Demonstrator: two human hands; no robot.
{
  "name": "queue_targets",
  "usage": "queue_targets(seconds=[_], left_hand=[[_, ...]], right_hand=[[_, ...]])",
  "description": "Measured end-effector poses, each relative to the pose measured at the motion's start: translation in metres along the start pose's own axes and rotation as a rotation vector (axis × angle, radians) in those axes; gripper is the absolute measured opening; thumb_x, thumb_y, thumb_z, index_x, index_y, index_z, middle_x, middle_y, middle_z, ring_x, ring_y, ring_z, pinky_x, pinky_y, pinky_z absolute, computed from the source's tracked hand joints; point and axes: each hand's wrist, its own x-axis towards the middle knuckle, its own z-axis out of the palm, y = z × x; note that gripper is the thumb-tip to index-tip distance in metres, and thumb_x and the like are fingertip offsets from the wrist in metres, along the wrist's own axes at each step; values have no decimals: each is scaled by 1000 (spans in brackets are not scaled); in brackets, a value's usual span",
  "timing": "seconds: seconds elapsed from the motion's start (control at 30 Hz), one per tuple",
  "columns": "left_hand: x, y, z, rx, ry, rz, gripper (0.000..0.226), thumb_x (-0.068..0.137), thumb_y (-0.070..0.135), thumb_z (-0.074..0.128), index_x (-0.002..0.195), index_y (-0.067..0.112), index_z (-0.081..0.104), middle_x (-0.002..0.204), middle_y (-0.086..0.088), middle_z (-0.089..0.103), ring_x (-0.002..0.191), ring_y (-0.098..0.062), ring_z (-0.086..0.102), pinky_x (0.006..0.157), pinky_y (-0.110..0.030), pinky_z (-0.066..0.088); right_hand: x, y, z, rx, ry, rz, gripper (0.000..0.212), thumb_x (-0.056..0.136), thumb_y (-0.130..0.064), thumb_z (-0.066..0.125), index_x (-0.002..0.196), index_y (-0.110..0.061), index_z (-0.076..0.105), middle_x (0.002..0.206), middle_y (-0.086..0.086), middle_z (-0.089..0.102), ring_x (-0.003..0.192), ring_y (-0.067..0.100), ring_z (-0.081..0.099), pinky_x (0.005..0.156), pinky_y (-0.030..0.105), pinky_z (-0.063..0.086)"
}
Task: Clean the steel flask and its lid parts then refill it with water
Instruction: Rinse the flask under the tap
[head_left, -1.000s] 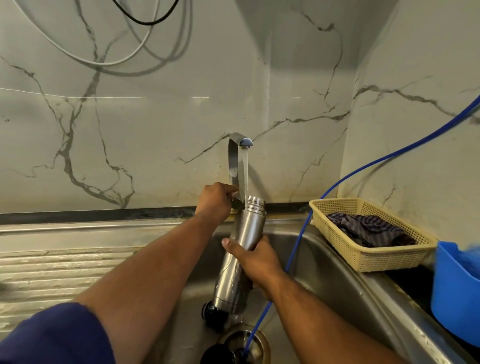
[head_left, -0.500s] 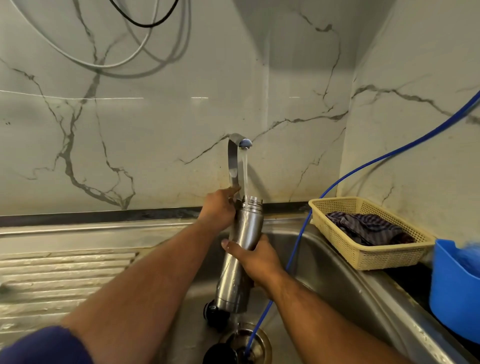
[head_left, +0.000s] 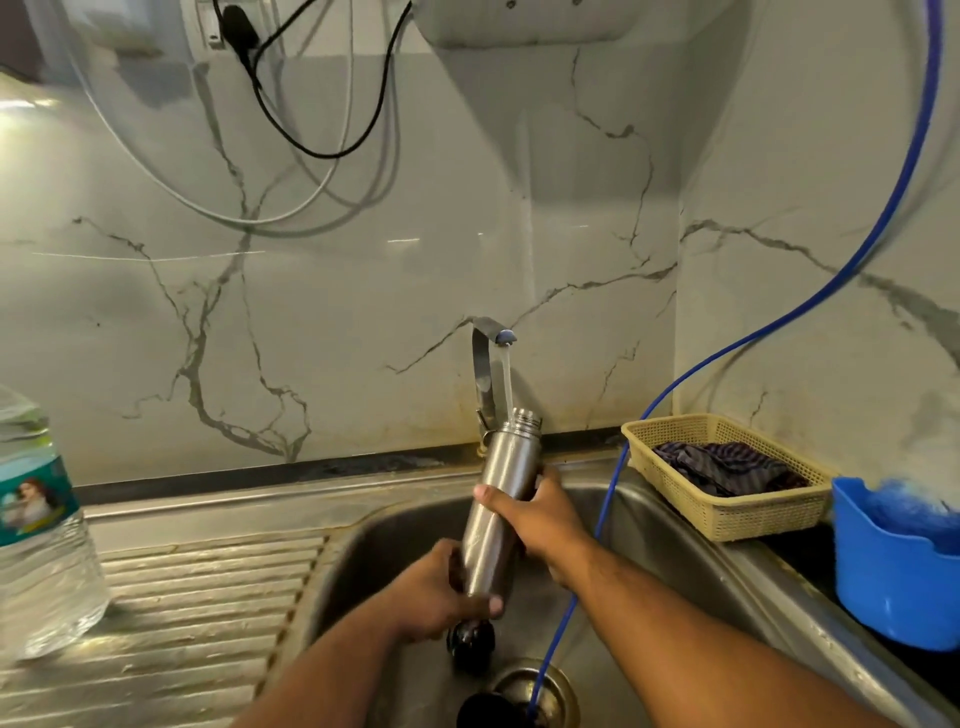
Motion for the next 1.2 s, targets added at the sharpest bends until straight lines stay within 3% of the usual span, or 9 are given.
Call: queue_targets(seconds=[0.1,0.2,0.4,0.53,0.63,0.73,0.8,0.97,1.2], left_hand=[[6,-3,-5,-60,13,24,77,71,46,88,133,29,45,116,3,58,102,-15,63,79,-30,61],[12,-7,-19,-371,25,144,83,66,45,91,135,26,50,123,-6,63,105,-25,70,88,-45,62],[10,32,-38,-734,318,349,44,92,28,70,133,34,54,139,-12,49,111,-30,63,92,-45,59],[24,67,-39,-766,481,415,48,97,45,61,143,33,51,143,-10,48,121,-26,54,100,-43,54],[39,94,-36,-837,502,470,46,97,42,62,141,40,49,145,-9,49,123,-25,53,102,-44,52],[52,107,-21,-682,447,530,53,96,28,68,134,52,42,132,1,51,107,-17,61,78,-32,59],[62,106,-13,-594,493,557,59,92,27,73,129,54,35,129,1,48,106,-19,61,77,-33,59],[71,98,-14,-531,447,558,58,88,26,78,126,34,36,114,2,55,97,-14,62,72,-26,55],[64,98,-7,-459,399,550,85,61,68,84,131,41,45,119,13,57,105,-9,62,89,-34,57]], right_hand=[[-3,-8,-4,40,49,-44,108,82,-36,84,156,-41,6,147,6,50,103,20,63,70,36,59],[-1,-12,-15,195,169,-50,114,86,-30,79,156,-51,-8,160,11,33,119,35,59,62,42,63],[11,-1,-17,372,256,3,67,91,-45,71,144,-45,31,147,16,41,112,36,61,64,47,64],[16,3,-23,398,307,-12,50,88,-55,69,126,-29,49,127,11,57,104,31,65,72,50,64],[8,5,-15,293,157,260,65,86,-77,51,117,-19,52,112,18,61,85,36,68,68,49,64],[6,11,-4,357,-8,544,101,79,-92,34,110,1,60,86,21,65,62,30,62,53,34,56],[11,17,-4,379,-42,613,107,81,-92,31,107,6,65,78,21,65,58,28,62,52,32,54],[14,21,-12,334,-44,646,85,93,-80,26,119,-9,64,111,23,66,96,40,66,73,51,60],[7,14,-9,346,-86,630,64,102,-63,33,118,-11,67,115,23,66,103,42,63,94,64,53]])
